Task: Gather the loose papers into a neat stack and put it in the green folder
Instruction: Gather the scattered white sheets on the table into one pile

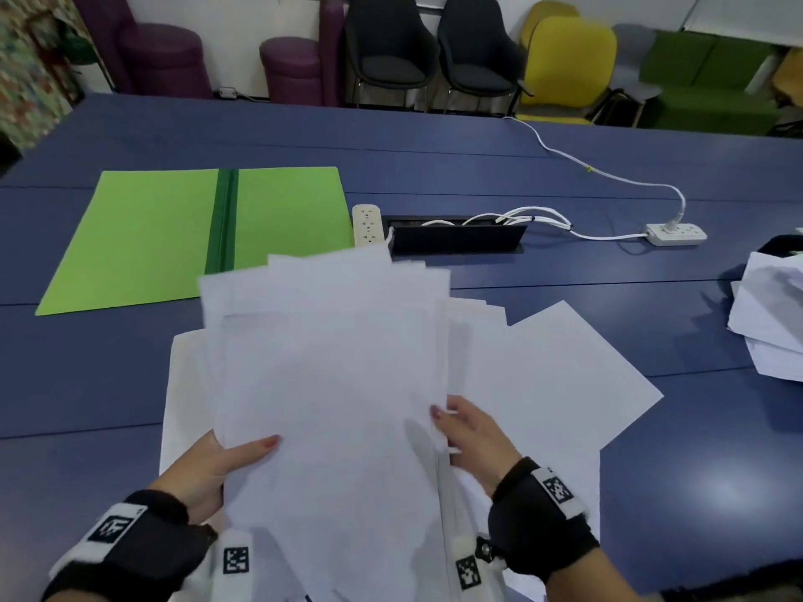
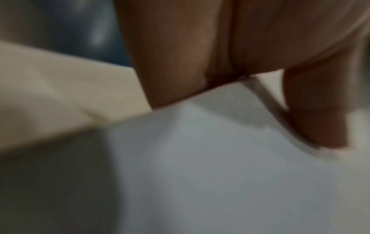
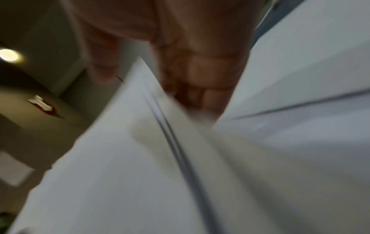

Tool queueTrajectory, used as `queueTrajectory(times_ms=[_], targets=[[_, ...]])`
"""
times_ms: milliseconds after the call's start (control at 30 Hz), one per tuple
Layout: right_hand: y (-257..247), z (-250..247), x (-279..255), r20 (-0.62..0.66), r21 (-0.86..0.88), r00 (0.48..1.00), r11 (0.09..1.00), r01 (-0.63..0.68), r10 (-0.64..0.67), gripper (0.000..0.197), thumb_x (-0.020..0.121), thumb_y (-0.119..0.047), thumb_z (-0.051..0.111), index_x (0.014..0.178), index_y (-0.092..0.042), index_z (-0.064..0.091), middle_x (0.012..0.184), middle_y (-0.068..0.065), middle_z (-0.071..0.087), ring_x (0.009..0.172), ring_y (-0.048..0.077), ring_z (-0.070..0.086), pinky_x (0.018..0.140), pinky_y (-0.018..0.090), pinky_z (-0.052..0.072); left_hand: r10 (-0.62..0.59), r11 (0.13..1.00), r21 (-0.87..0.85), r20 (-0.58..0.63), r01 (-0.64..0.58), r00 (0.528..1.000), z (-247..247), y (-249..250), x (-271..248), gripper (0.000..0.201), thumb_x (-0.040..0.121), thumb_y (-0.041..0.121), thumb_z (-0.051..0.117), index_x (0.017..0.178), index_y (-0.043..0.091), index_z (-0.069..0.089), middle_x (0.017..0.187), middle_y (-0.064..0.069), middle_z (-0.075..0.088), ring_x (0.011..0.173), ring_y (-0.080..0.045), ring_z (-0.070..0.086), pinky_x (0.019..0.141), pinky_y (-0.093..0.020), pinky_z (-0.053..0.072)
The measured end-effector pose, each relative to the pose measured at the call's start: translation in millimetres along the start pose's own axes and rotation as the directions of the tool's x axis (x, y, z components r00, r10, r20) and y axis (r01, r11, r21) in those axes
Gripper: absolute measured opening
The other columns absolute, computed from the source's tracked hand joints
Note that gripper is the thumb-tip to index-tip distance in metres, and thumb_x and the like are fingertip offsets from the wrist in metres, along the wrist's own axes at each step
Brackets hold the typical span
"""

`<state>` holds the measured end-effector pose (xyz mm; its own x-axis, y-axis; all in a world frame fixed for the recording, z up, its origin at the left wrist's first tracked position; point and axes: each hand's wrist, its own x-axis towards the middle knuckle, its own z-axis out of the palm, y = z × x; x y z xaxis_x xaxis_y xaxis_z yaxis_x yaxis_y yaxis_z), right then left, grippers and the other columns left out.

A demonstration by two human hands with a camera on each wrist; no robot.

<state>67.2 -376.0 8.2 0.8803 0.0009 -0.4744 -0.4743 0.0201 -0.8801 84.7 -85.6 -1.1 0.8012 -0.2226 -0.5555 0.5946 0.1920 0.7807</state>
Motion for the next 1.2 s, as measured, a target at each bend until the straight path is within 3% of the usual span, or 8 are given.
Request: queueTrajectory(times_ms=[67,133,200,300,433,567,767,1200], targets=[[7.6,-16.5,9.5,-0.301,-0.302,0.953,0.951,-0.073,-0.023,0.060,0.074,-0.048,0.064,0.124,-0.017,0.051,0.127,0.009,0.054,0.109,0.021,0.053,0.091,0.031,0.043,0.028,0.997,0.070,-0.061,-0.024,0.998,-0.3,-0.5,5.4,0.078,0.038,0.028,0.092,0.108,0.006,0.065,0.101,-0.013,0.074,0.092,-0.030,0.070,0.076,-0.038,0.055],[19.2,-29.7,11.2,-0.420,-0.721,0.907,0.608,-0.332,-0.004,0.065,0.089,-0.052,0.041,0.144,-0.021,0.024,0.153,0.013,0.021,0.139,0.029,0.024,0.113,0.040,0.023,0.037,0.997,0.078,-0.132,-0.027,0.991,-1.3,-4.2,10.0,0.053,0.063,0.015,0.078,0.112,0.003,0.062,0.102,-0.014,0.073,0.092,-0.033,0.069,0.084,-0.042,0.051],[31.9,-31.3,9.1,-0.388,-0.863,0.917,0.311,-0.398,0.095,0.069,0.087,-0.065,0.021,0.147,-0.034,0.003,0.158,0.010,-0.006,0.145,0.033,0.000,0.117,0.047,0.007,0.015,0.994,0.108,-0.179,0.004,0.984,-3.6,-10.4,15.6,0.040,0.077,0.009,0.068,0.115,0.000,0.061,0.106,-0.019,0.071,0.096,-0.035,0.067,0.092,-0.047,0.048],[39.4,-17.2,1.2,-0.139,-0.955,0.981,0.244,-0.169,0.139,0.095,0.058,-0.080,-0.010,0.144,-0.043,0.001,0.157,0.006,-0.015,0.145,0.032,-0.007,0.117,0.049,0.000,-0.002,0.989,0.145,-0.230,0.036,0.973,-10.0,-16.6,19.4,0.035,0.081,0.011,0.065,0.114,0.002,0.060,0.108,-0.019,0.069,0.100,-0.035,0.065,0.096,-0.048,0.045],[34.9,-29.9,2.6,-0.306,-0.795,0.952,0.544,-0.268,0.021,0.076,0.076,-0.072,0.034,0.139,-0.029,0.032,0.155,0.010,0.019,0.141,0.027,0.021,0.115,0.041,0.019,0.016,0.988,0.155,-0.258,0.025,0.966,-16.2,-20.4,23.9,0.027,0.084,0.008,0.062,0.110,0.005,0.061,0.111,-0.017,0.067,0.103,-0.034,0.062,0.100,-0.048,0.042],[22.8,-75.3,7.5,-0.811,-0.220,0.557,0.790,-0.573,0.178,0.077,0.077,-0.040,0.067,0.138,-0.013,0.029,0.143,0.023,0.028,0.129,0.042,0.030,0.105,0.049,0.030,0.005,0.989,0.140,-0.317,0.042,0.948,-21.8,-31.5,26.7,0.032,0.082,0.008,0.064,0.113,0.002,0.058,0.110,-0.017,0.066,0.102,-0.033,0.061,0.094,-0.043,0.044],[18.1,-79.6,16.0,-0.870,0.053,0.403,0.865,-0.499,0.285,0.095,0.071,-0.029,0.076,0.143,-0.020,0.013,0.144,0.020,0.018,0.124,0.044,0.031,0.104,0.050,0.029,0.033,0.991,0.130,-0.354,0.015,0.935,-22.3,-40.0,30.0,0.030,0.081,0.010,0.067,0.109,0.009,0.056,0.103,-0.011,0.065,0.097,-0.030,0.060,0.088,-0.039,0.045],[-3.0,-57.3,29.7,-0.838,0.113,0.422,0.866,-0.487,0.347,0.117,0.068,-0.022,0.075,0.144,-0.032,-0.014,0.145,0.019,0.012,0.117,0.041,0.038,0.102,0.049,0.032,0.072,0.979,0.205,-0.356,0.003,0.932,-25.3,-42.7,26.4,0.034,0.079,0.016,0.069,0.111,0.010,0.059,0.110,-0.012,0.067,0.101,-0.033,0.062,0.097,-0.048,0.045]])
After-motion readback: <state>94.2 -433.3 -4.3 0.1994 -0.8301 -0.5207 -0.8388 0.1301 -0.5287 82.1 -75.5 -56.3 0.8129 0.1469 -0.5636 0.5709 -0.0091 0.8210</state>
